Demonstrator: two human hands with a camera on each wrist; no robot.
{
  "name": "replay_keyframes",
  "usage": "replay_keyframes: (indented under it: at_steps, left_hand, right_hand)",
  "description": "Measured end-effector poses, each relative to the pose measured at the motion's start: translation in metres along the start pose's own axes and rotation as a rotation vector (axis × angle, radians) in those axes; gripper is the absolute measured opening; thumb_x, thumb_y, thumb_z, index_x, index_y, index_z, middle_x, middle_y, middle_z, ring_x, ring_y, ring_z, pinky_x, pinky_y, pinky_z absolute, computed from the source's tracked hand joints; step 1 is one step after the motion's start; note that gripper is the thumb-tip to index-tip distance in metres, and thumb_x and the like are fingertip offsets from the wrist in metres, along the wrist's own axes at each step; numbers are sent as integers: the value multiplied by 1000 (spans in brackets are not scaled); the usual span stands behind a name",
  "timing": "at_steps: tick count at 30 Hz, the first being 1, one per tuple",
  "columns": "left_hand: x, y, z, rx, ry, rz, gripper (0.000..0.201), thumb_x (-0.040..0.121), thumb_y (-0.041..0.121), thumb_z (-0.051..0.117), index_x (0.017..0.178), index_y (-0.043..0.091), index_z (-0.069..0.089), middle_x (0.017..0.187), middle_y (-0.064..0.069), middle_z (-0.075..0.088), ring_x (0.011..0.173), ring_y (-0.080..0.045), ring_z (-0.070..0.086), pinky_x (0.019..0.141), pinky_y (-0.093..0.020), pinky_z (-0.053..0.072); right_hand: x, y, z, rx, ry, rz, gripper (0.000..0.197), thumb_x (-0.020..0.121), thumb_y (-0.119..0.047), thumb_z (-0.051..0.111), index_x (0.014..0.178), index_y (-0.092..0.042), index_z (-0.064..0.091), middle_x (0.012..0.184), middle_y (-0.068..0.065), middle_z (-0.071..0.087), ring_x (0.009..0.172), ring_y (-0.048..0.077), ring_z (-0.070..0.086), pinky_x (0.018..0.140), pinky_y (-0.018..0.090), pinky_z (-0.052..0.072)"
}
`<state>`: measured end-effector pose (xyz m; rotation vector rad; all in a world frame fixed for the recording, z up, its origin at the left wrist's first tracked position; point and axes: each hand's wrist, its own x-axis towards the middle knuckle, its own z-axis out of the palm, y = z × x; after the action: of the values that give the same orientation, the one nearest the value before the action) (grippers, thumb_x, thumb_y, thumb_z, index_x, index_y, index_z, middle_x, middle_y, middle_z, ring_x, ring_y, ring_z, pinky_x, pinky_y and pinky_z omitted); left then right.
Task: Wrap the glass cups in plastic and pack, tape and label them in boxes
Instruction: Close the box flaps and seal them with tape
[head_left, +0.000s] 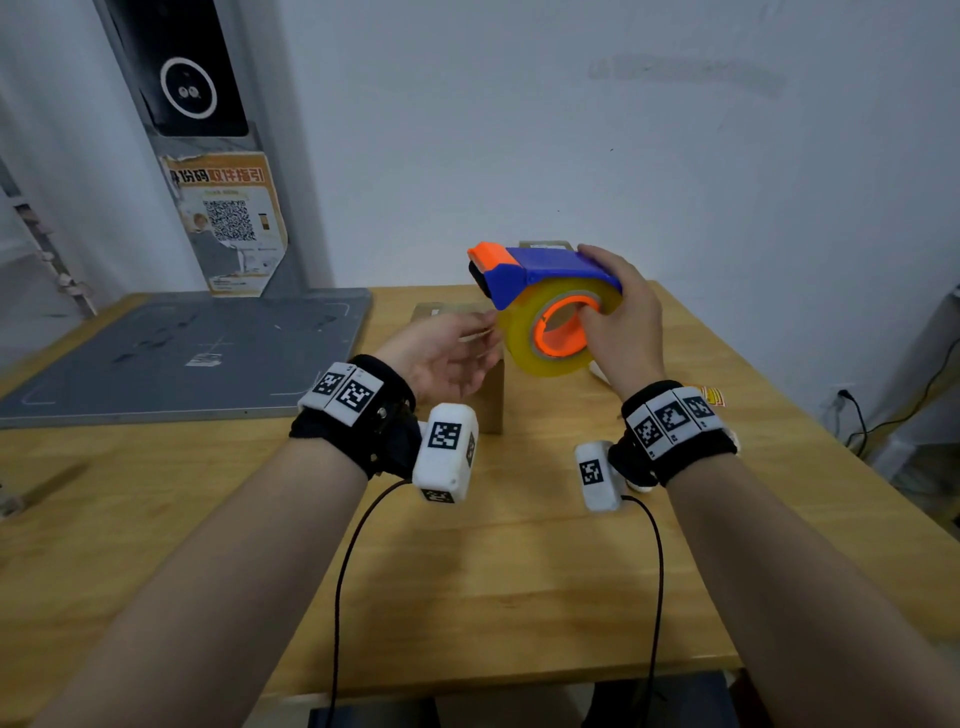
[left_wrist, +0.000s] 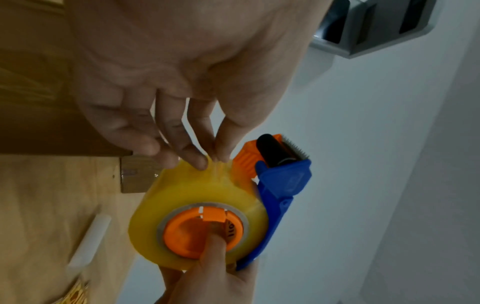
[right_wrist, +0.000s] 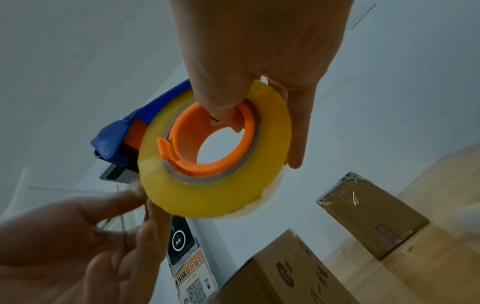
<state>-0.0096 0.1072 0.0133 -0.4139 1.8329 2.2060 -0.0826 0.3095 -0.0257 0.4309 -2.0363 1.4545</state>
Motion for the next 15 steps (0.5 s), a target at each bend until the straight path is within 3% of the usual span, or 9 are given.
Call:
replay_keyframes:
  at_steps: [3,5,12,15]
  left_hand:
    - [2,1,-1,75,69,81,10,101,27,63,94,22,68,83,9,69,68,-7,60,63,-24,40]
    - [5,3,-6,128,110,133,12,101,22,61,92,21,69,77,9,69,64,-6,55,62,-24,38]
    - [10,2,-13,178,87,128,16,101,21,60,87,19,69,69,9,66,65,-8,47,64,-25,37]
    - [11,4,-22,185,108,158,10,99,22,67,89,18,70,70,8,66,64,-7,49,62,-25,40]
  right_hand:
    - [-2,1,2,-69,16,-16,69,81,10,57,137,-30,62,132,-6,64,120,4,56,101,13,44]
    - [-3,6,1,-123,25,-22,68,82,9,57,139,-30,61,133,-7,63,121,4,55,99,10,40]
    - [-3,15,0,-158,69,-44,68,82,7,56,140,-29,61,134,-9,63,116,-3,52,93,-2,34]
    - [-2,25,-3,-170,87,-10,69,82,8,54,139,-29,61,135,-9,63,121,2,54,97,3,35]
